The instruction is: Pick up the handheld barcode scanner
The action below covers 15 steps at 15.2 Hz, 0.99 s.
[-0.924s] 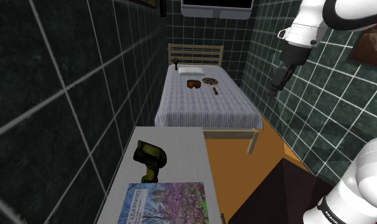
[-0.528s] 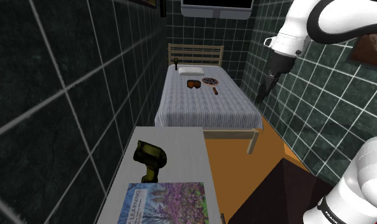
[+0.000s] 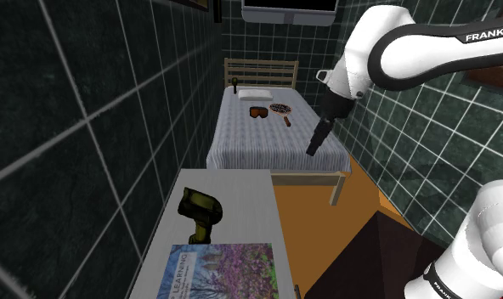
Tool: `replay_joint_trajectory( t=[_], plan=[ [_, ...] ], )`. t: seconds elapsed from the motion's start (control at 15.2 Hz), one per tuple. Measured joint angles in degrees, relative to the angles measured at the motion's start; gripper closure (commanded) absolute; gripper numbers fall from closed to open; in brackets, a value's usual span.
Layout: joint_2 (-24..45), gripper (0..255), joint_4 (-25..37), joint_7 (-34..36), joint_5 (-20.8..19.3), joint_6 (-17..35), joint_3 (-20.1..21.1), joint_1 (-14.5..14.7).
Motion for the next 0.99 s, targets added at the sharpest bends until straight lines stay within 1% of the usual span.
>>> replay_joint_trajectory(
  t=[0.33,0.99],
  plan=[
    [7.2,0,1.0,-3.5,3.9,8.9,1.8,4.8],
    [21.5,0,5.1,-14.3,12.5,24.0,4.1,13.6]
  ],
)
